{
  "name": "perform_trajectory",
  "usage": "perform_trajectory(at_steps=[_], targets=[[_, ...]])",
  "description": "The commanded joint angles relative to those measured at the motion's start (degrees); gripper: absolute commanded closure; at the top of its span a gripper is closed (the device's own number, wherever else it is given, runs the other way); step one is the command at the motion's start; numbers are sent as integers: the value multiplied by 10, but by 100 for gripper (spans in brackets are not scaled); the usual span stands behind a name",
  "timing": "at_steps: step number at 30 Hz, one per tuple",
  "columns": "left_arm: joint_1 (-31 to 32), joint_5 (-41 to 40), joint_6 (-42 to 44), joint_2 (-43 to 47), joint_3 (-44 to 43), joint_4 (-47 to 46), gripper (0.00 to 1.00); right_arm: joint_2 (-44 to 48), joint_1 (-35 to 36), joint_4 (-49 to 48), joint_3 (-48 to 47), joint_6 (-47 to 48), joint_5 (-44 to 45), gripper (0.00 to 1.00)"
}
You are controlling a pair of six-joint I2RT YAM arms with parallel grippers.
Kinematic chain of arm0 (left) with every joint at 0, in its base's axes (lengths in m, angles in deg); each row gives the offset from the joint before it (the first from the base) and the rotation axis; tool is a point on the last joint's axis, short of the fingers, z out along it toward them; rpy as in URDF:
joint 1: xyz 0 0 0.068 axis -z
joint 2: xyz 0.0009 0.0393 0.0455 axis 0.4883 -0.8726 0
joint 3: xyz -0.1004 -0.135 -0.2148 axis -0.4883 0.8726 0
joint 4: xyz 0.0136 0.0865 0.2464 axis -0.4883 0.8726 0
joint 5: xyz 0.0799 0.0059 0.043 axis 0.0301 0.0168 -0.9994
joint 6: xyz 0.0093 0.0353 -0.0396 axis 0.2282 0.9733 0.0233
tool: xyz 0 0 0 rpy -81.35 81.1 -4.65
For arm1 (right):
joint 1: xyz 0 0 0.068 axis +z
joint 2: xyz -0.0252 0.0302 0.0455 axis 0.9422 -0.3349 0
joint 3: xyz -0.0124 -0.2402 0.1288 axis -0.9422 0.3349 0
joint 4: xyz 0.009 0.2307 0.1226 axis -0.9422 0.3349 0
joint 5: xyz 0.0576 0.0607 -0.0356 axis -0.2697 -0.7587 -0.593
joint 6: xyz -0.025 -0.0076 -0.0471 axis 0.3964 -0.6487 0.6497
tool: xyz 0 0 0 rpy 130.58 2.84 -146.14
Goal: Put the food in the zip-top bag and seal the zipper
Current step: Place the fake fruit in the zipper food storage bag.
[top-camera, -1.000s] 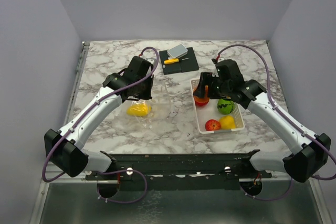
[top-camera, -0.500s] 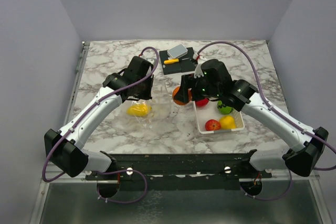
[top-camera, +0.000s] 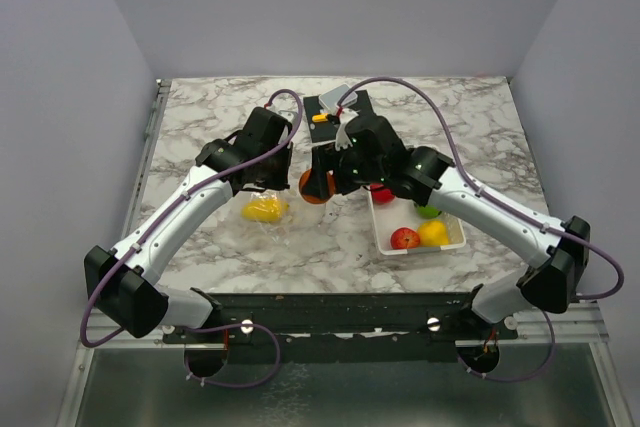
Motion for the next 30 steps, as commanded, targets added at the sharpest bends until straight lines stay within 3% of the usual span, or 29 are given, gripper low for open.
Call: perform_trajectory(at_steps=[1, 16, 19, 27, 30], targets=[[2, 22, -2, 13, -8, -5, 100, -32, 16, -25, -25, -10, 5, 58], [2, 23, -3, 27, -4, 1, 100, -124, 28, -53, -37, -28, 39, 54], [3, 23, -4, 30, -3, 2, 100, -140, 28, -45, -46, -35, 43, 48], [3, 21, -2, 32, -3, 5, 100, -151, 28, -33, -54, -42, 73, 18], [2, 20, -2, 33, -1, 5, 100, -144, 28, -36, -48, -43, 76, 12]])
